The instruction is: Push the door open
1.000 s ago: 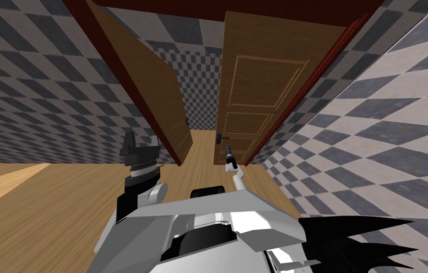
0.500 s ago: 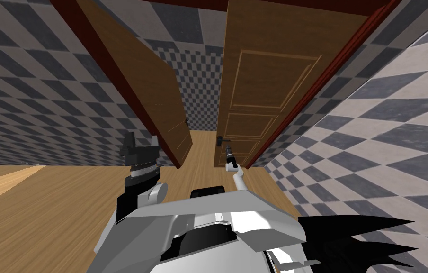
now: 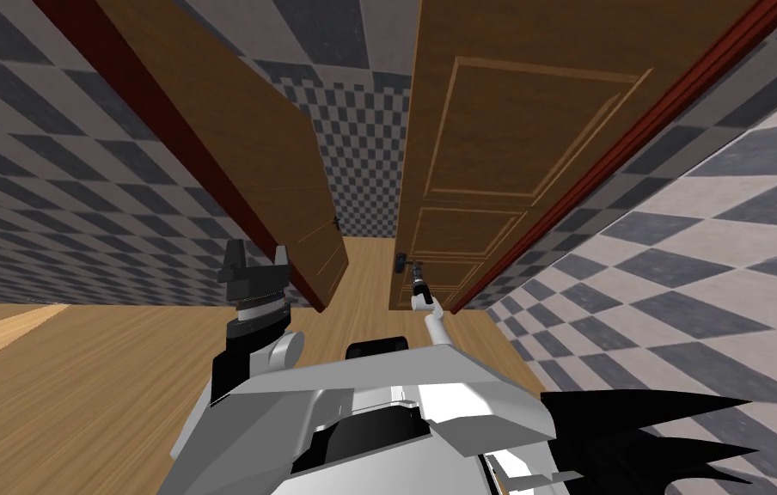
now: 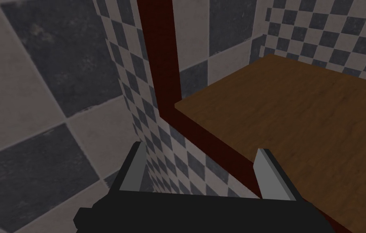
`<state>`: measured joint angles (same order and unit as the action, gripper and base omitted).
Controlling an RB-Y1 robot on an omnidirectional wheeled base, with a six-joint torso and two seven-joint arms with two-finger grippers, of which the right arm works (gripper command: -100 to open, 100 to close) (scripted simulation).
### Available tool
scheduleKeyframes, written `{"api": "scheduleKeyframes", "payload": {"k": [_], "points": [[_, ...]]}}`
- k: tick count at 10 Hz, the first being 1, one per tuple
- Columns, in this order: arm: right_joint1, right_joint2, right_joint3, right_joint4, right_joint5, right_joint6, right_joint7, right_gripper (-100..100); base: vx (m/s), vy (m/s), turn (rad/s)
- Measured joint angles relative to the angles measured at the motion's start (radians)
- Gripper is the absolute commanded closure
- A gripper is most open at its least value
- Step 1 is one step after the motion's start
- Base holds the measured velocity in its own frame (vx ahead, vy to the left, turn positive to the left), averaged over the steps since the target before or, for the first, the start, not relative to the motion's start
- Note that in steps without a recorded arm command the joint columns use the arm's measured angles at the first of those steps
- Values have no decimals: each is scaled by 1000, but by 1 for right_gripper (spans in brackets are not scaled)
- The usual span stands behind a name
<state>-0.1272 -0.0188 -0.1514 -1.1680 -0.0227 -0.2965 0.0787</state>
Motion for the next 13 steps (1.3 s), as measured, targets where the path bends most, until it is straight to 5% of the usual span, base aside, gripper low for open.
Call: {"api": "scheduleKeyframes", "payload": {"k": [3,4,10,12,13], "points": [[-2,35,-5,6,-1,-2,-1,-100,168,-3,13],[-2,37,-5,5,-1,-2,-1,100,-13,1,-3],[-7,34,-5,4,-2,-2,-1,100,10,5,1],[-9,20,-16,29,-5,-6,-1,100,166,61,-48],[9,12,-15,5,-7,6,-4,100,186,41,-57]]}}
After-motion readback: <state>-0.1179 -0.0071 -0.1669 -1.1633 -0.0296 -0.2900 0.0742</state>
